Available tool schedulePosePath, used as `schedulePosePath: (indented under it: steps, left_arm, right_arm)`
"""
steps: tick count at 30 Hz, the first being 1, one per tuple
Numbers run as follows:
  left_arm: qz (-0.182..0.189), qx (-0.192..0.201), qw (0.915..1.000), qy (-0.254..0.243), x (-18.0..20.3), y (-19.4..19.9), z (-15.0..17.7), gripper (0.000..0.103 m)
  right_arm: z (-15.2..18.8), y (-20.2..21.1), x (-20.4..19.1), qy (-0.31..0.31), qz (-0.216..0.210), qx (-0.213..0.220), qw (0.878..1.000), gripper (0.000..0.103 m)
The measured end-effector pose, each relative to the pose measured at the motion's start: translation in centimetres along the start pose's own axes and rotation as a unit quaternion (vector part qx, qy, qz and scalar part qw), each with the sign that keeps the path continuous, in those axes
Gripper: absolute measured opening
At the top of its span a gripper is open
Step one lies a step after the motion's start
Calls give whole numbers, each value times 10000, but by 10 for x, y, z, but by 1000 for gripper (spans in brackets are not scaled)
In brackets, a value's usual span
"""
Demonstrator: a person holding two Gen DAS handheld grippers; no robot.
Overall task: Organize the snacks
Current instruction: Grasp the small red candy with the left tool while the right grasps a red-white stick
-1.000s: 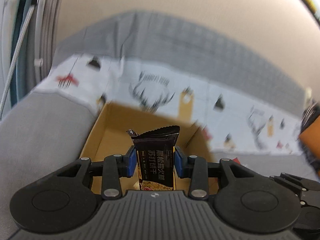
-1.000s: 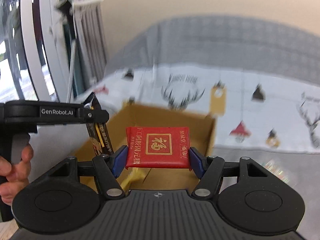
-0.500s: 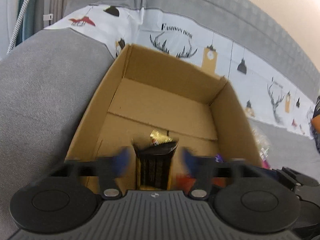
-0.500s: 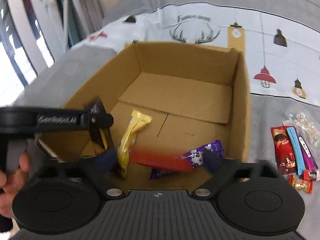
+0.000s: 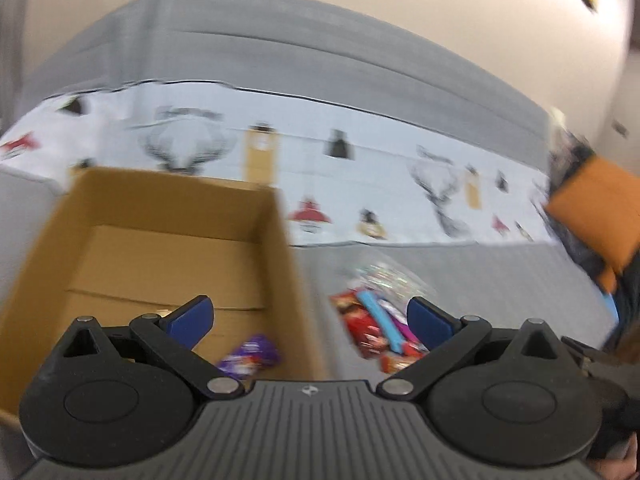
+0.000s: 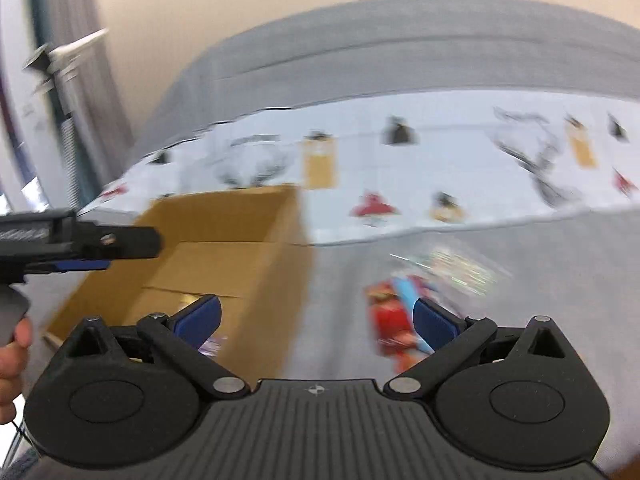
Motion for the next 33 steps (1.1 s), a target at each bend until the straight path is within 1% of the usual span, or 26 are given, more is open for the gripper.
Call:
schedulePosePath:
  steps: [3, 5, 6, 8, 9, 11, 13, 14, 15, 16, 17, 20, 22, 23, 24, 25, 26, 27, 28, 29, 31, 33]
  left_arm:
    - [199, -27, 9991, -365, 39, -19, 5, 103]
    - [367, -211, 9982, -427, 57, -39, 11, 102]
    - [434, -348, 9976, -407, 65, -51, 14, 100]
    - [529, -613, 9960, -380, 76, -75, 21, 98]
    - [567, -749, 9949, -379, 82, -88, 25, 96]
    - [662, -951, 9922, -451, 91, -115, 32, 87]
    - [749, -1151, 9886, -620, 102, -141, 40, 76]
    - [782, -1243, 9867, -696, 106, -154, 44, 74]
    - [810, -1325, 9849, -768, 110, -166, 49, 68]
    - [847, -1392, 9831, -840, 115, -177, 54, 64]
    - [899, -1439, 9812, -923, 119, -188, 58, 62]
    - [1007, -1461, 9770, -1181, 127, -210, 67, 61]
    - [1037, -1484, 9750, -1290, 131, -223, 70, 61]
    - [1039, -1488, 9749, -1292, 130, -228, 71, 61]
    - [1055, -1513, 9745, -1276, 129, -234, 73, 58]
    - [1029, -1521, 9746, -1282, 128, -237, 74, 46]
    - [924, -1493, 9753, -1336, 127, -240, 74, 40]
    - [931, -1457, 9757, -1347, 125, -241, 74, 35]
    - [1029, -1446, 9758, -1275, 123, -242, 73, 18]
    - [1095, -1455, 9766, -1141, 119, -242, 72, 14]
    - [962, -1428, 9821, -760, 107, -244, 71, 13]
    - [845, -1378, 9857, -479, 96, -244, 71, 13]
  right_arm:
    - [7, 8, 61, -729, 125, 29, 9973, 102]
    - [13, 8, 96, -1156, 158, 35, 9932, 100]
    - [16, 7, 110, -1300, 201, 43, 9913, 98]
    - [23, 0, 135, -1454, 400, 19, 9886, 86]
    - [27, -4, 146, -1511, 478, -21, 9874, 82]
    - [32, -14, 161, -1633, 529, -129, 9851, 78]
    - [34, -22, 177, -1901, 525, -210, 9801, 75]
    - [32, -28, 182, -2025, 473, -227, 9779, 74]
    - [30, -32, 187, -2108, 414, -231, 9764, 74]
    - [29, -38, 191, -2147, 361, -248, 9757, 74]
    - [28, -43, 192, -2149, 328, -289, 9757, 74]
    - [25, -66, 195, -2139, 257, -550, 9750, 74]
    - [28, -80, 199, -2260, 127, -811, 9707, 73]
    - [29, -86, 202, -2297, 78, -914, 9689, 70]
    - [29, -93, 203, -2309, 64, -1031, 9675, 67]
    - [29, -98, 204, -2311, 63, -1103, 9666, 66]
    - [28, -104, 204, -2311, 41, -1163, 9659, 64]
    - [28, -109, 204, -2298, 26, -1204, 9658, 63]
    - [26, -113, 204, -2267, 30, -1230, 9662, 63]
    - [25, -118, 203, -2229, 42, -1257, 9667, 62]
    - [25, -125, 201, -2202, 49, -1278, 9670, 61]
    - [23, -132, 200, -2244, -6, -1226, 9668, 61]
Point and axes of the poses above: each gripper's, at about its wrist camera, not at the fingertips, and y roughly against the way its jaws point, x to its right, z to its underside, the point moved 3 cm from there along -y, roughly the way its jaws point, and after that the axes turned 7 degrees about -y, right-handed, at the moved point
